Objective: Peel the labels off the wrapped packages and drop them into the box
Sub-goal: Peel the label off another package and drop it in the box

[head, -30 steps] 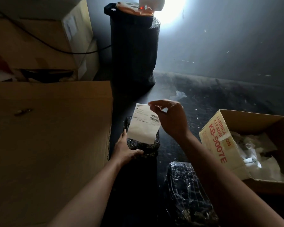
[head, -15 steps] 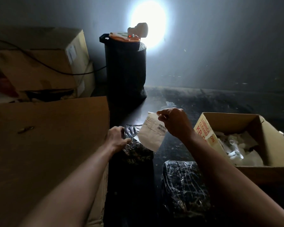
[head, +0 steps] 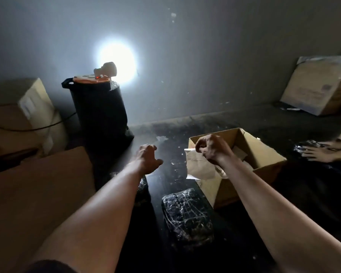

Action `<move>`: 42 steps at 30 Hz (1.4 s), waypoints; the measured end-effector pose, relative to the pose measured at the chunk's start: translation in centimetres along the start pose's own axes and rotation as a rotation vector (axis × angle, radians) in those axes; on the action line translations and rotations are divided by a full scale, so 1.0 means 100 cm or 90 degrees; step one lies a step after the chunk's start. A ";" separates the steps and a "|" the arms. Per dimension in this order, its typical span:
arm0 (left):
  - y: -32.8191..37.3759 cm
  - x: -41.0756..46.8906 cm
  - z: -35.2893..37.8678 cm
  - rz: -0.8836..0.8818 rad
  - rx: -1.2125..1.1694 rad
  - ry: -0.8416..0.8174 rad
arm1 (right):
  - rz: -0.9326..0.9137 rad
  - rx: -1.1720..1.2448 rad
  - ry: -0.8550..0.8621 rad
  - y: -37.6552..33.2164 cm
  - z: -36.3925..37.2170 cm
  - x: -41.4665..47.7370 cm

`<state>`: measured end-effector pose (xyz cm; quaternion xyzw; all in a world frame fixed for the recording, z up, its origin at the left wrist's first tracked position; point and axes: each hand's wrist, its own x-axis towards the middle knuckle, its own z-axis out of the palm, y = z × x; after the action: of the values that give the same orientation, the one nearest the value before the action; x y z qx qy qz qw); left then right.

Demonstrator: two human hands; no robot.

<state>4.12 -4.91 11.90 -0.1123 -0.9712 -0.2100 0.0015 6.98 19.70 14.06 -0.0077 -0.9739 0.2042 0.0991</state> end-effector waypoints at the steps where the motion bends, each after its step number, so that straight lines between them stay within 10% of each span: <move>1: 0.014 0.003 0.005 0.013 0.000 -0.007 | 0.017 -0.018 0.007 0.012 -0.006 -0.002; 14: 0.150 0.045 0.087 0.038 -0.035 -0.038 | 0.048 -0.092 0.108 0.147 -0.057 0.008; 42: 0.189 0.071 0.236 -0.271 -0.316 0.052 | -0.019 -0.029 -0.099 0.259 -0.029 0.073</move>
<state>2.43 23.02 -1.59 0.1048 -0.8911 -0.4405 -0.0307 -0.30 44.98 7.74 0.0206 -0.9830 0.1807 0.0258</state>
